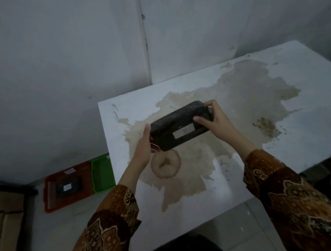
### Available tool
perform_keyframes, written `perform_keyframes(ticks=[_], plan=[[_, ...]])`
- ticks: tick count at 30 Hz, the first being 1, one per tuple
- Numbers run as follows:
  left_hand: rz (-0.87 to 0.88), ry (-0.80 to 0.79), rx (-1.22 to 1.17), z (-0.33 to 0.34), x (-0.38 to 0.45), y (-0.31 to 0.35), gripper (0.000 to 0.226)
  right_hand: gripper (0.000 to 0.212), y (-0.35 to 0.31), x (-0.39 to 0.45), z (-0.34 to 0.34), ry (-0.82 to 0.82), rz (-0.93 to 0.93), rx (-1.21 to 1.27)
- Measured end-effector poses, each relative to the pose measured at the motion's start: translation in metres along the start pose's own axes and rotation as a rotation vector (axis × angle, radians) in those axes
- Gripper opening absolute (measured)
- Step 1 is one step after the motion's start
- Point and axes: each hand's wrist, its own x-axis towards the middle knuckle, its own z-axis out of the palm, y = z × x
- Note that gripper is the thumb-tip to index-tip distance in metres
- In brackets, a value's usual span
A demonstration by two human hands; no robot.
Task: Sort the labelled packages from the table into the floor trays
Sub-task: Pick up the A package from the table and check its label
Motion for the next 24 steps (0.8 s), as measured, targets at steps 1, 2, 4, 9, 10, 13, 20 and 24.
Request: perform_keyframes(ticks=[1, 2, 4, 9, 10, 13, 20, 24], plan=[[0.01, -0.003, 0.012, 0.002, -0.002, 0.005, 0.066, 0.037, -0.004, 0.002, 0.001, 0.024, 0.003, 0.009], [0.023, 0.001, 0.016, 0.003, -0.004, 0.008, 0.071, 0.038, -0.006, 0.003, 0.001, 0.048, 0.012, 0.017], [0.053, 0.009, 0.021, 0.007, -0.009, 0.008, 0.066, 0.037, -0.007, 0.002, 0.004, 0.097, 0.03, 0.02], [0.184, 0.006, 0.105, 0.013, -0.021, 0.0, 0.048, 0.027, -0.001, -0.007, 0.021, 0.168, 0.048, -0.01], [0.188, 0.033, 0.069, 0.013, -0.022, 0.0, 0.048, 0.027, 0.001, -0.009, 0.021, 0.153, 0.068, 0.002], [0.184, 0.005, -0.062, 0.006, -0.023, 0.009, 0.044, 0.038, 0.001, -0.011, 0.013, 0.075, 0.12, 0.055], [0.297, -0.337, 0.307, -0.024, -0.008, 0.064, 0.038, 0.066, -0.037, -0.001, -0.016, -0.271, 0.062, -0.082], [0.259, -0.468, 0.548, -0.016, -0.005, 0.086, 0.044, 0.05, -0.053, -0.001, -0.003, -0.367, -0.019, -0.179]])
